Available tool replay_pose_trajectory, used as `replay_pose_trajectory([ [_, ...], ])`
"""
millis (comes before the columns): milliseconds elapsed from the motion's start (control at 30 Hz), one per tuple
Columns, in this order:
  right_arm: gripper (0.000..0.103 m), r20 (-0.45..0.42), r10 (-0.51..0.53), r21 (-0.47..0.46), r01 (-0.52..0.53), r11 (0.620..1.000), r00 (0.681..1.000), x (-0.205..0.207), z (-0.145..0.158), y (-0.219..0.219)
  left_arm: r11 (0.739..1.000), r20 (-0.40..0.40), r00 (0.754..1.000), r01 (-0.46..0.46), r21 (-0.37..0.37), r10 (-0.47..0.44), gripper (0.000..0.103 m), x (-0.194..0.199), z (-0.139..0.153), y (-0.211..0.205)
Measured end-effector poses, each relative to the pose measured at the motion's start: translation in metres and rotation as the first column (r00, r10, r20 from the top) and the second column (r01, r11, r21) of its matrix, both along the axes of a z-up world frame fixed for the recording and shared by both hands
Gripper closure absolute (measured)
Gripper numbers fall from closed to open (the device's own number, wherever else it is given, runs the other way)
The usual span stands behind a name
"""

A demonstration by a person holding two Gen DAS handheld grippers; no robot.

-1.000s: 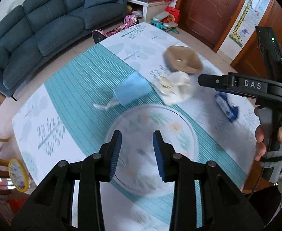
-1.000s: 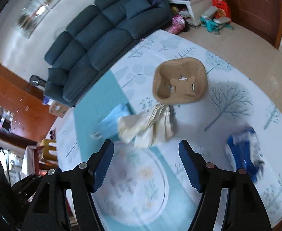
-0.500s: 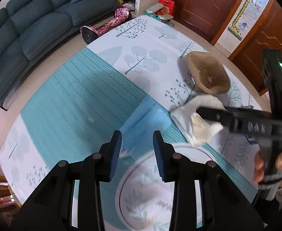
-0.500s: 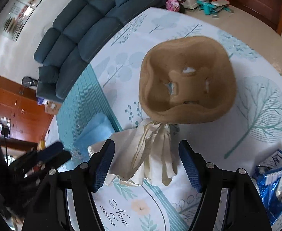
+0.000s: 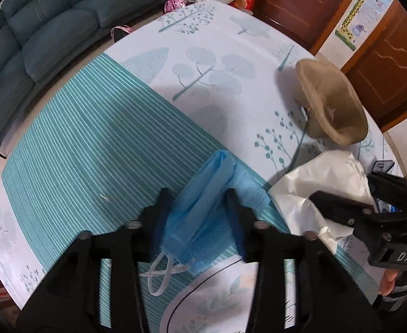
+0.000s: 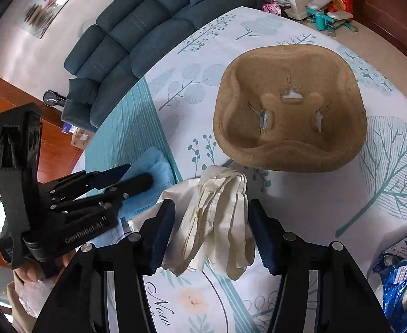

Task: Collect trash
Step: 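Grasp the blue face mask with the left tool while the right tool grasps the white gloves, then carry the mask and gloves in both tools over the black bin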

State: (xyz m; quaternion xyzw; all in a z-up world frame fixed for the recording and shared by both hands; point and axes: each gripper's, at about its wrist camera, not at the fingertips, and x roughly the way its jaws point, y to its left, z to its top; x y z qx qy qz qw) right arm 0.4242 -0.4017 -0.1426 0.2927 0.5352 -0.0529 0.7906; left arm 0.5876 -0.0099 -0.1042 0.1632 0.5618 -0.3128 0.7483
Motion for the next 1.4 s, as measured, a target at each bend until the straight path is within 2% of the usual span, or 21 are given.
replay_pose_trajectory([
  [133, 0.057, 0.003, 0.000, -0.010, 0.000, 1.000, 1.000, -0.003, 0.002, -0.001, 1.000, 0.022, 1.000, -0.007, -0.005, 0.007, 0.061, -0.011, -0.001, 0.000],
  [167, 0.062, 0.001, 0.000, -0.002, 0.000, 1.000, 1.000, -0.004, 0.001, -0.001, 1.000, 0.022, 1.000, -0.010, -0.009, 0.010, 0.066, -0.015, 0.000, 0.001],
  [200, 0.064, -0.002, -0.002, 0.014, 0.002, 1.000, 1.000, -0.007, 0.001, 0.000, 1.000, 0.026, 1.000, -0.014, -0.009, 0.014, 0.078, -0.021, 0.000, 0.002],
  [300, 0.071, -0.015, -0.024, 0.061, 0.025, 0.998, 1.000, -0.014, 0.000, 0.001, 0.999, 0.024, 0.999, -0.033, -0.007, 0.034, 0.090, -0.037, 0.001, 0.005],
  [467, 0.083, -0.001, -0.026, 0.057, 0.027, 0.998, 1.000, -0.038, 0.012, 0.013, 0.992, -0.019, 0.991, -0.129, 0.000, 0.129, 0.096, -0.065, 0.006, 0.019],
  [633, 0.084, 0.036, -0.013, 0.077, 0.011, 0.997, 0.999, -0.082, 0.032, 0.027, 0.985, -0.040, 0.985, -0.170, -0.020, 0.169, 0.097, -0.112, 0.024, 0.037],
  [833, 0.084, 0.096, -0.013, 0.098, 0.003, 0.995, 0.995, -0.165, 0.063, 0.041, 0.992, -0.029, 0.994, -0.107, -0.065, 0.105, 0.098, -0.199, 0.060, 0.045],
  [1033, 0.084, 0.163, -0.089, 0.156, 0.063, 0.986, 0.983, -0.284, 0.099, 0.036, 0.988, -0.054, 0.998, -0.026, -0.154, 0.018, 0.098, -0.295, 0.092, 0.043],
  [1133, 0.084, 0.202, -0.136, 0.175, 0.101, 0.979, 0.970, -0.343, 0.115, 0.032, 0.979, -0.072, 0.997, 0.000, -0.204, -0.015, 0.098, -0.337, 0.099, 0.039],
  [1267, 0.084, 0.216, -0.187, 0.205, 0.143, 0.968, 0.958, -0.410, 0.121, 0.026, 0.965, -0.067, 0.997, 0.030, -0.259, -0.049, 0.098, -0.395, 0.105, 0.031],
  [1400, 0.084, 0.213, -0.225, 0.185, 0.187, 0.965, 0.951, -0.471, 0.120, 0.021, 0.950, -0.083, 0.994, 0.042, -0.308, -0.071, 0.098, -0.443, 0.104, 0.020],
])
